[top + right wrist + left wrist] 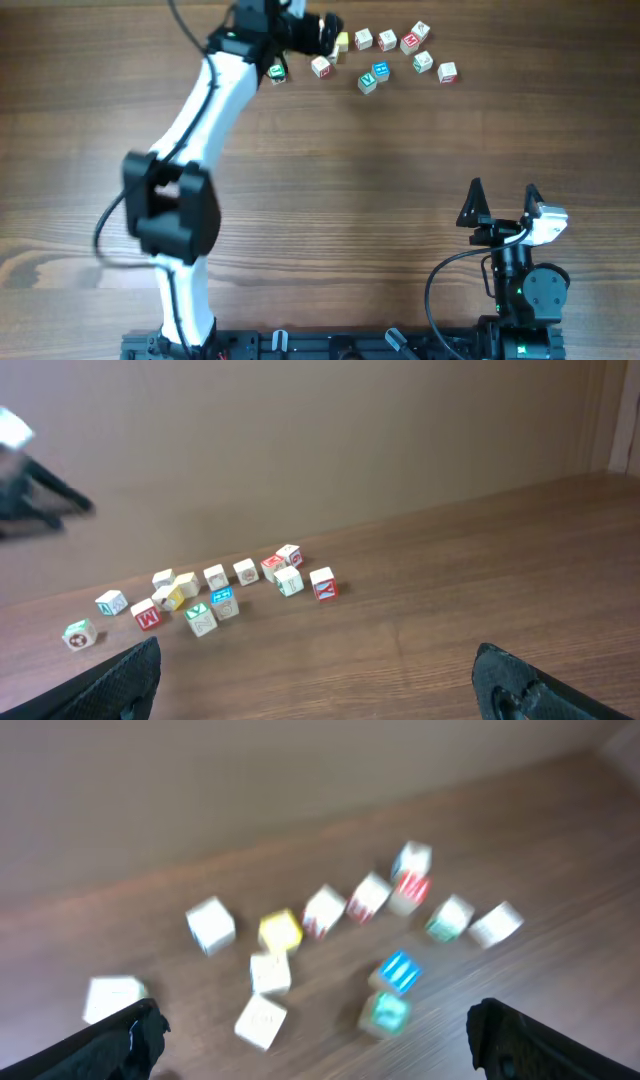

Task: Form a tower
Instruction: 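Lower the left gripper and grasp the blue X block, then carry the blue X block right and set it on open table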

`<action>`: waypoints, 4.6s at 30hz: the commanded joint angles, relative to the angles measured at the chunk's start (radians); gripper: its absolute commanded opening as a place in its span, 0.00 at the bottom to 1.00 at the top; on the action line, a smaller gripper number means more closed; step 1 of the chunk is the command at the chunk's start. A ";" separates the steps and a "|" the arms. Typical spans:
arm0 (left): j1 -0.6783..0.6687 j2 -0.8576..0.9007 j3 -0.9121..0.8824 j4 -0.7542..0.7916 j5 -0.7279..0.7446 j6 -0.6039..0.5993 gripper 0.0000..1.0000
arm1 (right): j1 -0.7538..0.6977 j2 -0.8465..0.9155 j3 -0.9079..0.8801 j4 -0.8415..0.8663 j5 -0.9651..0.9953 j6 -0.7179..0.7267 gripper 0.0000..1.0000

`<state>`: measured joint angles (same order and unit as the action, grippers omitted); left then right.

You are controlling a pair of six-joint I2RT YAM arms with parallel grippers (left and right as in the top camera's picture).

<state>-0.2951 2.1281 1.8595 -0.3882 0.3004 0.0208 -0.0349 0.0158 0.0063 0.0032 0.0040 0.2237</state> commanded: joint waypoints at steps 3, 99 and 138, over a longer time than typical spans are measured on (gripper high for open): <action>-0.022 0.196 0.008 0.135 -0.010 0.001 1.00 | -0.004 -0.006 -0.001 0.003 -0.003 0.014 1.00; -0.014 0.372 0.139 0.259 -0.035 0.095 0.25 | -0.004 -0.005 -0.001 0.003 -0.003 0.015 1.00; -0.109 -0.069 0.139 -0.117 -0.035 0.106 0.23 | -0.004 -0.006 -0.001 0.003 -0.003 0.014 1.00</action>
<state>-0.3710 2.1174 1.9869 -0.3923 0.2539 0.1219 -0.0349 0.0158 0.0063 0.0040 0.0040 0.2241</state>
